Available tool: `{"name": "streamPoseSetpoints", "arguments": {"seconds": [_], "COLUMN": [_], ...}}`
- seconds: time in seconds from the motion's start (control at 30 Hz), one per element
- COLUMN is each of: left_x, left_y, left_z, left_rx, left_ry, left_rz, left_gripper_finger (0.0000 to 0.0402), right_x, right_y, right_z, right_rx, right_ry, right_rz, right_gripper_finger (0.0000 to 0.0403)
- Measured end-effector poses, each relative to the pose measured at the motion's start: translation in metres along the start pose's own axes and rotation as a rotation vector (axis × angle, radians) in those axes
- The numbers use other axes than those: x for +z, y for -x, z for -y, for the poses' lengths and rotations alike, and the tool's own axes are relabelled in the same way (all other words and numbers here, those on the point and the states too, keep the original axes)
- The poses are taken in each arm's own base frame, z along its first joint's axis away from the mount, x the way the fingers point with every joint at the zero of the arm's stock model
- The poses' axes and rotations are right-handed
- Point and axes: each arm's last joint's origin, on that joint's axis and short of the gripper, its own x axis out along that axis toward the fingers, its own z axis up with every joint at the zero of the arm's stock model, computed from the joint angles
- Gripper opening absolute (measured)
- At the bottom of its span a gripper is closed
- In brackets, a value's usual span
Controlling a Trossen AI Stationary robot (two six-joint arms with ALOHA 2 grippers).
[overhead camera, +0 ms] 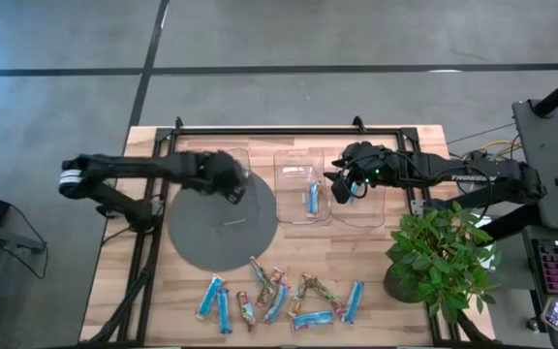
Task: Pick and place Granola Bars by type
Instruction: Put the yellow granola bar into the middle transparent bin
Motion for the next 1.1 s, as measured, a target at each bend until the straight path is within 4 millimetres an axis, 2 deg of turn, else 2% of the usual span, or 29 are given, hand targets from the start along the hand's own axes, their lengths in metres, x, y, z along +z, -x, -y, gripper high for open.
{"name": "streamPoseSetpoints", "arguments": {"seconds": [0.2,0.4,0.7,0.87,1.0,1.1], "left_x": [0.017,0.023,0.026,0.019,0.016,0.015], "left_y": [-0.051,-0.086,-0.123,-0.147,-0.154,-0.152], "left_z": [-0.004,0.002,0.016,0.022,0.023,0.024], "left_rx": [0.107,0.170,0.171,0.192,0.191,0.175], "left_ry": [-0.231,-0.382,-0.421,-0.443,-0.452,-0.450], "left_rz": [-0.142,-0.183,-0.168,-0.229,-0.274,-0.286], "left_gripper_finger": [0.0146,0.0146,0.0146,0.0146,0.0146,0.0141], "right_x": [-0.002,-0.004,-0.004,-0.004,-0.004,-0.004], "right_y": [0.000,0.000,0.000,0.000,0.000,0.000], "right_z": [0.000,0.000,0.000,0.000,0.000,0.000], "right_rx": [0.028,0.023,0.021,0.020,0.014,0.013], "right_ry": [-0.017,-0.047,-0.061,-0.061,-0.061,-0.061], "right_rz": [-0.031,-0.050,-0.051,-0.051,-0.048,-0.047], "right_gripper_finger": [0.0206,0.0206,0.0206,0.0206,0.0206,0.0206]}}
